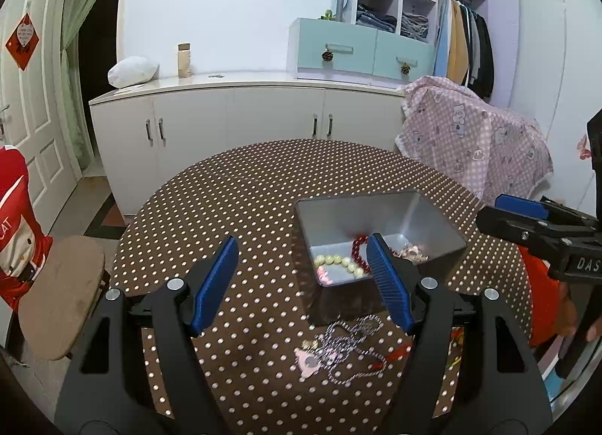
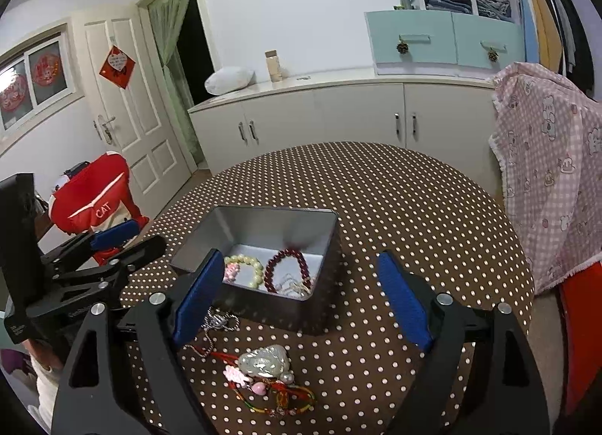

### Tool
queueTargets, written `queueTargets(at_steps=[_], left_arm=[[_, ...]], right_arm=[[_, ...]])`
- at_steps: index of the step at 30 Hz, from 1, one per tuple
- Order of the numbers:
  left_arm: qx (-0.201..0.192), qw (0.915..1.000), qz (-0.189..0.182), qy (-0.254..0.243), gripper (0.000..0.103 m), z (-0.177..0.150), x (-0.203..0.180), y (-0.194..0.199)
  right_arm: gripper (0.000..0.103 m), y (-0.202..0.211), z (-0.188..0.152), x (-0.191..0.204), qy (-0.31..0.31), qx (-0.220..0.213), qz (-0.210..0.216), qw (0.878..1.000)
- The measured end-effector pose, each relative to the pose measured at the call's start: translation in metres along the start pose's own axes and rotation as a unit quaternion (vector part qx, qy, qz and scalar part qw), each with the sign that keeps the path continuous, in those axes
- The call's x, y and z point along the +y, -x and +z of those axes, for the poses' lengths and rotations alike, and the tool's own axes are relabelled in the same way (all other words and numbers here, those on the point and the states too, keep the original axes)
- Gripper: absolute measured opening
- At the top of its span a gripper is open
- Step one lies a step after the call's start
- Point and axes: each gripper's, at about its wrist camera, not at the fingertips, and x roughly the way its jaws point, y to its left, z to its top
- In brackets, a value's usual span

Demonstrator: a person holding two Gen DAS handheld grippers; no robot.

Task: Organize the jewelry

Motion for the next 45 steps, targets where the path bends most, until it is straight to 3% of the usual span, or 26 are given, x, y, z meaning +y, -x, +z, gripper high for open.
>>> queueTargets(at_steps=[15,23,25,31,36,40,45], left_arm=[[0.057,0.9983,0.001,-0.001,0.07,-0.047,0.021,-0.002],[0.083,0.9963,-0.016,-0.011,0.07,-0.065,0.019,-0.012],[0.088,0.9958,-0.025,-0.011,0.056,-0.066,0.017,-0.014],[0.091,0.995,-0.037,-0.016,0.036,-0.067,0.016,-0.02],[0.077,0.9956,-0.047,-0.027,0.031,-0.068,0.015,-0.025],[0.07,0.9956,-0.054,-0.032,0.014,-0.066,0.015,-0.028],[0.061,0.9964,-0.048,-0.032,0.011,-0.069,0.013,-0.027]], right_arm=[[0.083,-0.015,-0.034,0.002,0.003,0.054,-0.014,0.998],[0.083,-0.023,-0.051,0.011,0.012,0.08,-0.013,0.997],[0.083,-0.024,-0.053,0.013,0.015,0.084,-0.015,0.996],[0.083,-0.025,-0.055,0.018,0.021,0.088,-0.016,0.996],[0.083,-0.026,-0.058,0.024,0.029,0.09,-0.009,0.995],[0.083,-0.027,-0.06,0.028,0.037,0.093,-0.007,0.995],[0.083,-0.027,-0.06,0.027,0.034,0.093,-0.009,0.995]])
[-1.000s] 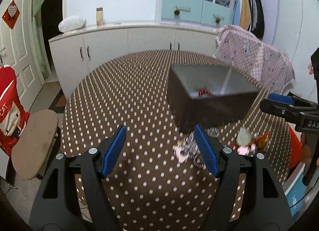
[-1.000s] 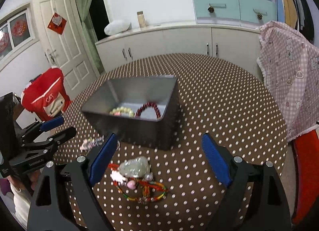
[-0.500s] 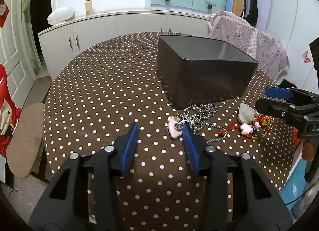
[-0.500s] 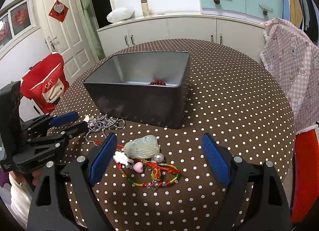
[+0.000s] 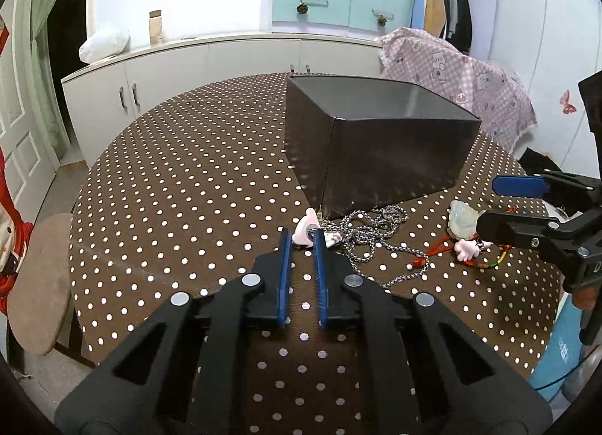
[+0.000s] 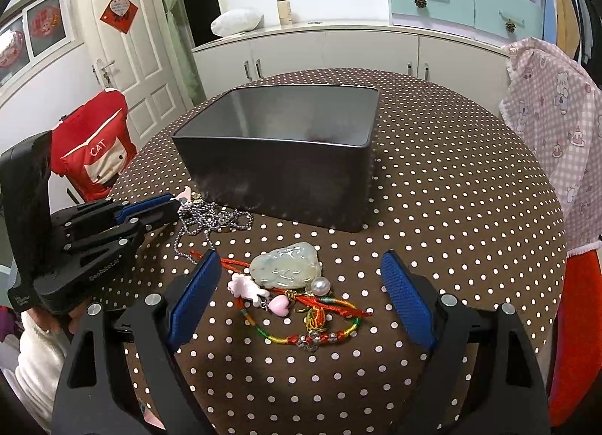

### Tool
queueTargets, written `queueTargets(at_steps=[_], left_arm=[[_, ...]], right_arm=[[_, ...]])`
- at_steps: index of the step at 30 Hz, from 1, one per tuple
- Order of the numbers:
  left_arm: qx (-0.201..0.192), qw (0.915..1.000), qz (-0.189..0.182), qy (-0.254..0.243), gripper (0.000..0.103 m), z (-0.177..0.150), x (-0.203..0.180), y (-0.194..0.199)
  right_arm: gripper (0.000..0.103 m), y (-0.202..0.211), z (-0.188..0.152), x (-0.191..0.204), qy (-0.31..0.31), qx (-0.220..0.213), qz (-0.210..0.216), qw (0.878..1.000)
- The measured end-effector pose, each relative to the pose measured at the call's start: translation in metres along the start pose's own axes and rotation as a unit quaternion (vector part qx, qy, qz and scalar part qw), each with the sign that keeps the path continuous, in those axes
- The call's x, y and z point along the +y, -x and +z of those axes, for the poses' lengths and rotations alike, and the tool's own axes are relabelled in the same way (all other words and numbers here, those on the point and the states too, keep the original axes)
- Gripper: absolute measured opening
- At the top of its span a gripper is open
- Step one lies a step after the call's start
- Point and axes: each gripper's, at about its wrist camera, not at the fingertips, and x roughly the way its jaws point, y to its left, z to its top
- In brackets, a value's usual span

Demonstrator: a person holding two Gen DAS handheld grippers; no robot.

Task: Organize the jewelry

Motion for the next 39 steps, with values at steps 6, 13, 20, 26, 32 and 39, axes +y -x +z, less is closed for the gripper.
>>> queueTargets(at_steps=[6,13,20,26,32,39], left_arm=[[-0.013,0.9998,0.004,0.014,0.007,-0.005,0.003,0.008],[-0.034,0.9992,0.01,0.017,0.007,-0.007,0.004,0.025],[-0.019,0.9996,0.009,0.017,0.008,-0.005,0.008,0.021],[-0.016,0.9996,-0.004,0.021,0.064,0.002,0.013,0.013],[-0.005,0.9997,-0.016,0.017,0.033,0.004,0.013,0.005],[0.01,0.9996,-0.017,0.021,0.028,0.005,0.015,-0.006]], right_arm=[[0.083,0.002,-0.001,0.0,0.001,-0.002,0.001,1.0],[0.083,0.004,-0.004,0.001,-0.001,-0.003,0.003,1.0],[0.083,0.003,-0.004,0.002,-0.002,-0.002,0.006,1.0],[0.083,0.005,-0.006,0.002,-0.001,-0.002,0.006,1.0],[0.083,0.005,-0.006,-0.002,-0.008,-0.001,0.0,1.0],[0.083,0.003,-0.006,0.002,-0.004,0.003,0.004,1.0]])
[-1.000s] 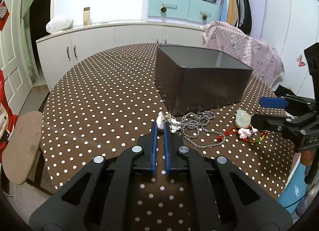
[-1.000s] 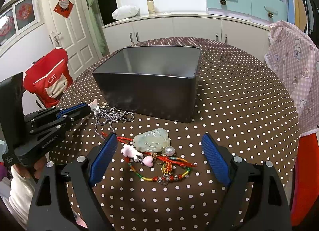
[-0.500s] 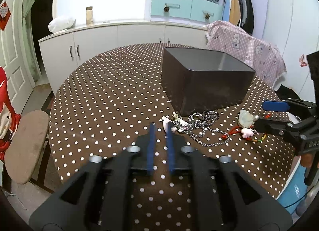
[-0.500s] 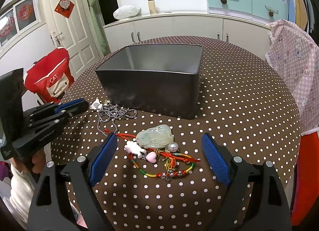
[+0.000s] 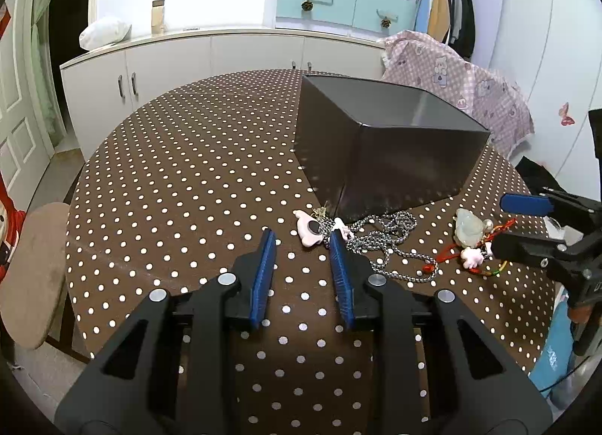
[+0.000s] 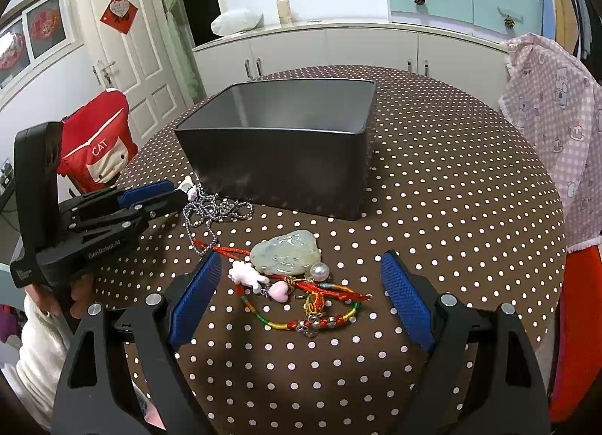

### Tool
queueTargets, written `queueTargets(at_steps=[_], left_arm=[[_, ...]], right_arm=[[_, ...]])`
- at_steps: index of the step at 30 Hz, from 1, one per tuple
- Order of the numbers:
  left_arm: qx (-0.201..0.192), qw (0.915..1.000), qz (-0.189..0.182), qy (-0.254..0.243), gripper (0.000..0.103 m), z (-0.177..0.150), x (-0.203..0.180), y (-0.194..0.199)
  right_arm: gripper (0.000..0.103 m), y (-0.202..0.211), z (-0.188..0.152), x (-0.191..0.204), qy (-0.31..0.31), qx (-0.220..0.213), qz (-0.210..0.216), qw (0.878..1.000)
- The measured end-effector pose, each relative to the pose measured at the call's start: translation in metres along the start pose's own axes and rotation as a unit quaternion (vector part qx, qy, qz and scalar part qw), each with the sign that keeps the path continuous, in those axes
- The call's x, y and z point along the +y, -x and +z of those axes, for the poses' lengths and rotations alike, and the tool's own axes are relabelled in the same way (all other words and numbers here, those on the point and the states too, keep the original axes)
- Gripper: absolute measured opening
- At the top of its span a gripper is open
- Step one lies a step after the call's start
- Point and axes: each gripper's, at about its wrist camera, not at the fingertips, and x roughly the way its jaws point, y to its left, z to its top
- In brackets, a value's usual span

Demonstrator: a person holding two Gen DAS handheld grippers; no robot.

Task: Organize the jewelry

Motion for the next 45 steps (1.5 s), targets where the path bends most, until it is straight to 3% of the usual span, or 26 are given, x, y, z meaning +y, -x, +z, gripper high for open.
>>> queueTargets(at_steps=[5,15,20,22,26,31,45], left_arm=[[0.002,1.0,0.006,-0.001,0.028,0.007,0.004,0.001],[0.015,0.9974,-0.035,0.061,0.028,0.014,0.022,-0.005],[0.025,0.9981,-0.029,0.048,0.028,0.019,0.016,-0.012],[0.024,0.9982,-0.034,0.044,0.012,0.019,0.014,-0.012],[0.016,0.9994,-0.024,0.021,0.01,0.018,0.007,-0.01],[-0.002,0.9996,-0.017,0.021,0.005,0.013,0.004,-0.001],[-0.055,0.9982,-0.006,0.023,0.004,0.011,0.01,0.041]], right_arm=[[0.083,-0.002,0.0,0.002,-0.002,0.002,0.003,1.0],[0.083,-0.001,-0.001,0.004,0.002,0.003,0.003,1.0],[0.083,-0.004,0.0,0.005,0.004,0.006,0.001,1.0],[0.083,-0.005,0.001,0.005,0.002,0.005,0.001,1.0],[0.08,-0.005,0.001,0.006,0.003,0.002,-0.001,1.0],[0.067,-0.008,0.001,0.007,0.005,0.007,0.002,1.0],[0.063,0.001,0.004,0.008,0.008,-0.005,0.004,1.0]])
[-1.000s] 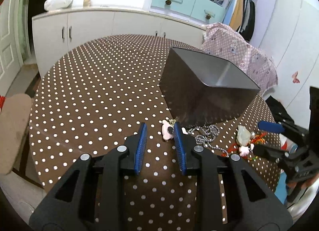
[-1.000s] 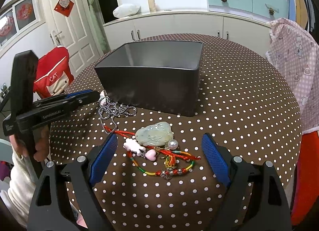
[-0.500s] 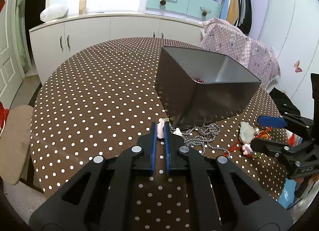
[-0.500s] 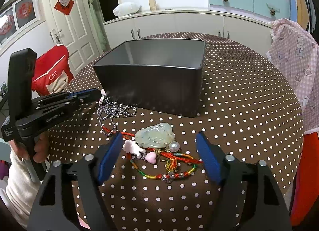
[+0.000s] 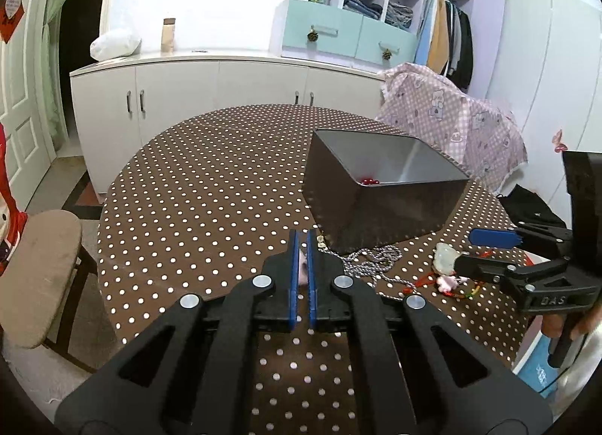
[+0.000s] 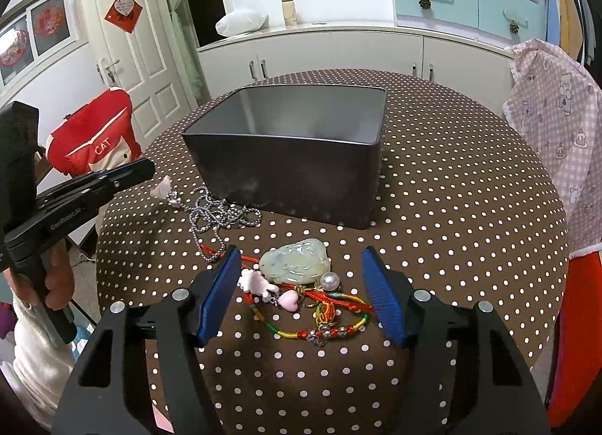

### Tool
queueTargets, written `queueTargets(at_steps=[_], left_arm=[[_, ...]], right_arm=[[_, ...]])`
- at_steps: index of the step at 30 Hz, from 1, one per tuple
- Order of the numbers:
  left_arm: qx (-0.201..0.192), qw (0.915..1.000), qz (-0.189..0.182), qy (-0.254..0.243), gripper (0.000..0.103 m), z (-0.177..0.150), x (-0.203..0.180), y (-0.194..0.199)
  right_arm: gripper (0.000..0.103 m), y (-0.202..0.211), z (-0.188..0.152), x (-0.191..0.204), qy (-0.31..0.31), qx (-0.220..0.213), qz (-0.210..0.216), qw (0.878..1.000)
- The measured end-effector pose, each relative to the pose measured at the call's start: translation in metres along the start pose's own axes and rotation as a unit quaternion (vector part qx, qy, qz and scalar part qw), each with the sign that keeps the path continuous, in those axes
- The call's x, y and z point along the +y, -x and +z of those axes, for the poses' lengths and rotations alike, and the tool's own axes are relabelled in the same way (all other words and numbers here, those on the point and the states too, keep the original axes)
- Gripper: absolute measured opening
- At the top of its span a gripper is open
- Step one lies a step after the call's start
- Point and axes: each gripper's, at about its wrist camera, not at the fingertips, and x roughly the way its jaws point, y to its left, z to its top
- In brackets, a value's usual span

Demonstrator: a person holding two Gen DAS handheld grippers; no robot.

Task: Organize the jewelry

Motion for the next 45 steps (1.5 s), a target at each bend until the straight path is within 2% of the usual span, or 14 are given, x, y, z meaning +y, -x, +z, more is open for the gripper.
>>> queueTargets(at_steps=[5,7,21,22,23,24,25,27,29,32,33,35,37,45], left_arm=[[-0.016,0.9999,-0.001,0.001,0.004,0.003,-0.002,0.011],[-0.017,0.9999,-0.003,-0.001,0.004,0.002,-0.001,0.014],[0.052,0.9985,-0.003,-0.016,0.005,-0.026,0.002,-0.003],[0.053,0.9984,-0.005,-0.02,0.012,-0.027,0.0,-0.003],[0.053,0.9982,-0.012,-0.026,0.027,-0.027,-0.002,-0.002],[0.049,0.9982,-0.016,-0.03,0.078,-0.026,-0.003,0.0],[0.024,0.9989,-0.023,-0.031,0.09,-0.027,-0.004,0.006],[-0.002,0.999,-0.027,-0.036,0.09,-0.027,-0.006,0.014],[0.007,0.9991,-0.013,-0.04,0.089,-0.026,-0.006,0.01],[0.037,0.9982,0.001,-0.048,0.062,-0.027,-0.005,-0.005],[0.054,0.997,0.012,-0.055,0.047,-0.029,-0.006,-0.014],[0.051,0.9965,0.026,-0.062,0.039,-0.032,-0.007,-0.018],[0.047,0.9958,0.035,-0.071,0.022,-0.033,-0.011,-0.018],[0.031,0.9955,0.061,-0.066,0.022,-0.033,-0.013,-0.012]], right_arm=[[0.057,-0.003,0.001,0.002,0.002,0.001,0.005,1.0],[0.048,-0.007,0.0,0.004,0.005,0.007,0.01,1.0],[0.047,-0.012,-0.004,0.004,0.003,0.019,0.003,1.0],[0.047,-0.011,-0.004,0.004,0.004,0.019,0.003,1.0],[0.047,-0.011,-0.004,0.004,0.004,0.019,0.004,1.0],[0.047,-0.011,-0.004,0.004,0.003,0.019,0.004,1.0],[0.047,-0.011,-0.005,0.004,0.002,0.019,0.005,1.0],[0.047,-0.01,-0.005,0.004,0.001,0.019,0.005,1.0],[0.047,-0.01,-0.005,0.004,0.0,0.02,0.005,1.0],[0.047,-0.01,-0.005,0.003,0.001,0.019,0.006,1.0],[0.047,-0.01,-0.005,0.003,0.001,0.018,0.006,1.0],[0.047,-0.01,-0.004,0.002,0.0,0.019,0.007,1.0],[0.047,-0.011,-0.004,0.002,0.0,0.02,0.006,1.0],[0.047,-0.012,-0.005,0.004,0.007,0.021,0.004,1.0]])
